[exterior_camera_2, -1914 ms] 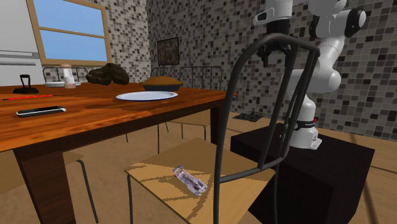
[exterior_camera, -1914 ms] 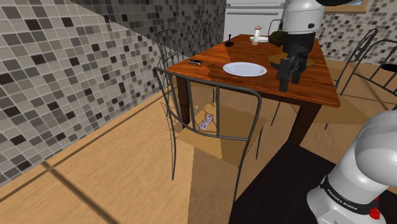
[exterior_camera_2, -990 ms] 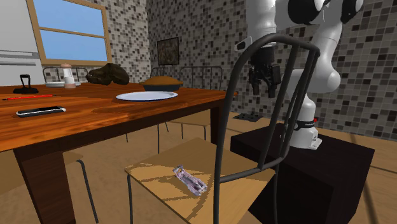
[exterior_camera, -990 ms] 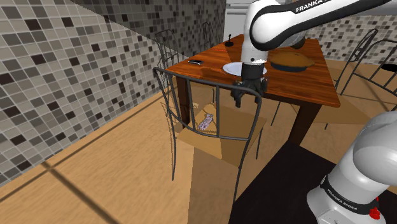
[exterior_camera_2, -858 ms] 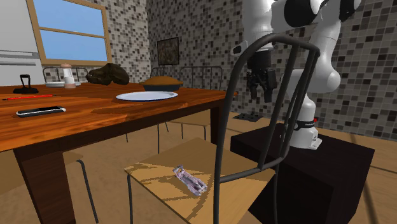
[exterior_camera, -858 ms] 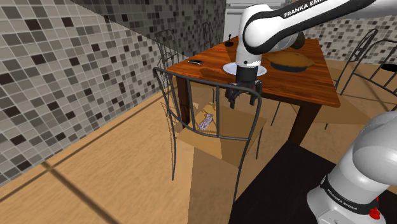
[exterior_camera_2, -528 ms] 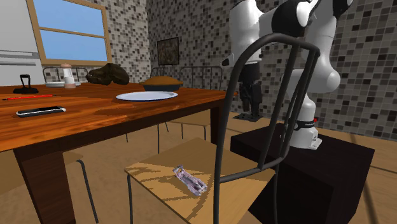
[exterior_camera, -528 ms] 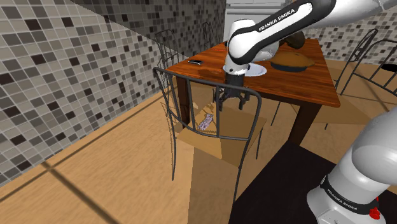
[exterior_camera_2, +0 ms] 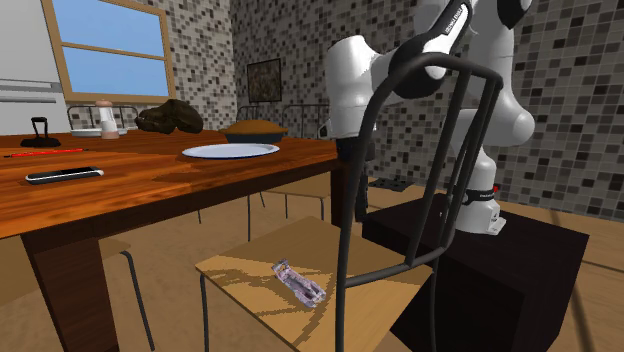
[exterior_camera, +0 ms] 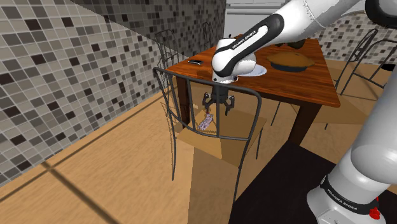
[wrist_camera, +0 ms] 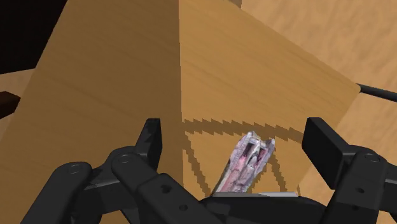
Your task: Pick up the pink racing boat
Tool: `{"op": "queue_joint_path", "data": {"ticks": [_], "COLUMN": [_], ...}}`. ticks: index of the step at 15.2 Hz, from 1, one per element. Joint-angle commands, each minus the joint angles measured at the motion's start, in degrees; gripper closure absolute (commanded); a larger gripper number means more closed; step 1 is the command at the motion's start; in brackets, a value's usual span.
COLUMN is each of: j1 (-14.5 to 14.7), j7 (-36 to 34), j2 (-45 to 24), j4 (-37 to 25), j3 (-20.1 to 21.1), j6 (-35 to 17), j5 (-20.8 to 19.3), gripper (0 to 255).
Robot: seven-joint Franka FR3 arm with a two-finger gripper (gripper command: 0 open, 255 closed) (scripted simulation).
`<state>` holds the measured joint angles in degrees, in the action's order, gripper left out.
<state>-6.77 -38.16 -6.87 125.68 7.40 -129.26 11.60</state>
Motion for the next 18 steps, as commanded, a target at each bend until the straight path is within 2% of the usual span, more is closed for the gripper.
{"op": "queue_joint_path", "data": {"ticks": [1,12,18], "j1": [-0.1,-1.0,-1.1], "j7": [-2.3,-12.8,-12.3], "j2": [-4.4,-27.2,-30.6], "j4": [-2.6,-22.0,-22.9], "j3": [-0.4,-3.4,-3.3], "j6": [-2.2,-7.9,-10.4], "j5": [0.4,3.9,4.3], "gripper": [0,0,0]}}
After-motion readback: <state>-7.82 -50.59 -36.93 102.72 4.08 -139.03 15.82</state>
